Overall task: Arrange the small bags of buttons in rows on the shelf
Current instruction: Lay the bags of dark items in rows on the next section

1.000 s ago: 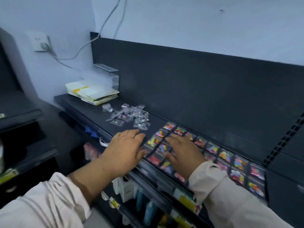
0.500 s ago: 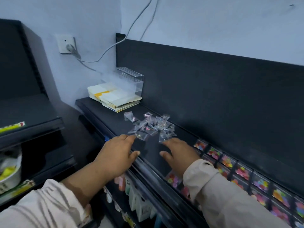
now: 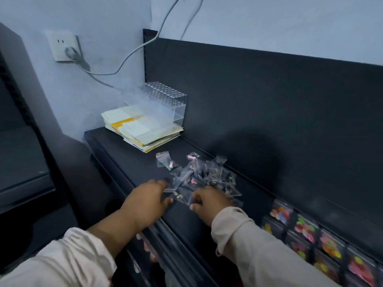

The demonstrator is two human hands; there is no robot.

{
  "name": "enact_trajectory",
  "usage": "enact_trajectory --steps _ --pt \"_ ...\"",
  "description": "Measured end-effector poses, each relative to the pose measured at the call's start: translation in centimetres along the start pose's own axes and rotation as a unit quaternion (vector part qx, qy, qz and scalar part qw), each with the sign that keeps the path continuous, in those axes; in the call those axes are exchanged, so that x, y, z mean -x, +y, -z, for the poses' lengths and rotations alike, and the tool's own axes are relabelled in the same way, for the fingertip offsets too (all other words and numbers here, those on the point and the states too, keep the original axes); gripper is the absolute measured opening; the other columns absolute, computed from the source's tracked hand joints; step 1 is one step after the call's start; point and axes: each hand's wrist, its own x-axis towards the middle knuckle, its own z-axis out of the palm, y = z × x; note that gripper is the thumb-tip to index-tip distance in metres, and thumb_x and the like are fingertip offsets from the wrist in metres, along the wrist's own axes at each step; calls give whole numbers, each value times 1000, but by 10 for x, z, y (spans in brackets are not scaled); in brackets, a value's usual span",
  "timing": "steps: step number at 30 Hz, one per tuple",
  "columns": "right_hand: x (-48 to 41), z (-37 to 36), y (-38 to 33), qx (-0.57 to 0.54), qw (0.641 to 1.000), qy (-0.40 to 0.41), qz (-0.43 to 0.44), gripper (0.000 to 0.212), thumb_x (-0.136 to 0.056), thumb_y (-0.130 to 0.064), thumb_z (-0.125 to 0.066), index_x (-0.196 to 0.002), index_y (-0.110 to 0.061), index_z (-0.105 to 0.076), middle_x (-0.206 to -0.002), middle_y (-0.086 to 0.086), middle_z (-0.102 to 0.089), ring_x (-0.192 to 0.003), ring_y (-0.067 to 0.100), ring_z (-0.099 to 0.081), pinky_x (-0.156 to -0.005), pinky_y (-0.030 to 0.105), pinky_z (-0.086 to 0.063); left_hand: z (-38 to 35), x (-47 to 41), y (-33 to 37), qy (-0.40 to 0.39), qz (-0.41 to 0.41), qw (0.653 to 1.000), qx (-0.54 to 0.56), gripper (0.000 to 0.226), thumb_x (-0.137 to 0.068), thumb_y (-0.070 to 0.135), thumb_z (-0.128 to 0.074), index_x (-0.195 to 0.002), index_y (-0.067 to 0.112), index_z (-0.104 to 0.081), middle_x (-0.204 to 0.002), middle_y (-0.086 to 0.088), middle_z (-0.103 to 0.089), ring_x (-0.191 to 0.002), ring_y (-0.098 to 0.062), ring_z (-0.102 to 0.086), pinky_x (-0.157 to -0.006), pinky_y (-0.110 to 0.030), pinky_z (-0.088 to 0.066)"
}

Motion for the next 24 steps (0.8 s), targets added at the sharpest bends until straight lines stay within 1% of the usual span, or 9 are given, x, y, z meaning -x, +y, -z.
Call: enact_trajectory --steps 2,4,6,11,16,18,20,22,24 --pt "-12 -7 1 8 1000 -2 -3 19 -82 -26 -62 -101 -21 -63 -115 2 -58 -105 24 -58 -90 31 -47 -7 -20 -10 -16 -18 1000 2 43 -88 40 -56 -127 25 -49 -120 -3 -57 -108 -23 -56 -90 -33 -47" --pt "-21 -15 3 12 1000 -8 -2 32 -80 -26 -66 -111 -24 -61 -123 1 -53 -114 24 -52 -95 29 -41 -16 -39 -20 -35 -47 998 7 38 -86 37 -59 -121 23 -51 -116 -3 -56 -106 -23 -56 -87 -31 -47" --pt "-29 -23 4 18 1000 -5 3 35 -79 -24 -66 -114 -22 -61 -125 2 -53 -117 24 -49 -99 29 -39 -24 -56 -28 -48 -81 995 16 33 -84 35 -63 -113 23 -53 -113 -1 -56 -105 -20 -56 -84 -29 -46" --pt "-44 -38 1 23 999 44 -19 23 -81 -27 -61 -103 -21 -66 -117 2 -55 -112 22 -49 -97 31 -40 -38 -88 -43 -25 -166 985 26 21 -83 34 -61 -99 22 -57 -102 2 -55 -99 -19 -52 -80 -31 -45" --pt "-48 -49 -11 37 991 124 -39 15 -84 -22 -52 -90 -16 -63 -106 3 -58 -103 20 -49 -84 28 -39 -33 -108 -53 -20 -224 970 93 8 -85 23 -58 -79 18 -56 -82 3 -55 -80 -15 -50 -68 -29 -42" --pt "-49 -47 -14 -29 989 133 -56 13 -79 -23 -51 -81 -17 -62 -92 -1 -58 -92 18 -51 -79 27 -40 -26 -112 -52 -22 -222 965 138 6 -83 19 -58 -78 17 -57 -81 3 -54 -78 -14 -50 -67 -28 -42" --pt "-49 -42 -16 -148 970 163 -106 9 -72 -27 -50 -68 -25 -57 -76 -8 -57 -78 13 -53 -74 27 -44 -16 -115 -47 -25 -193 957 215 8 -82 17 -60 -76 15 -56 -78 0 -57 -73 -16 -53 -66 -31 -43" --pt "-48 -33 -20 -257 929 211 -163 10 -69 -26 -50 -60 -29 -53 -66 -8 -58 -67 10 -54 -69 27 -47 -5 -118 -39 -53 -144 939 307 13 -84 14 -59 -73 13 -53 -70 -5 -59 -64 -19 -54 -62 -33 -44" --pt "-43 -23 -24 -359 876 249 -205 19 -77 -16 -54 -61 -27 -56 -66 -4 -61 -62 14 -55 -60 31 -51 2 -122 -27 -91 -92 907 400 18 -86 7 -57 -70 11 -50 -62 -9 -57 -55 -17 -51 -55 -31 -43"
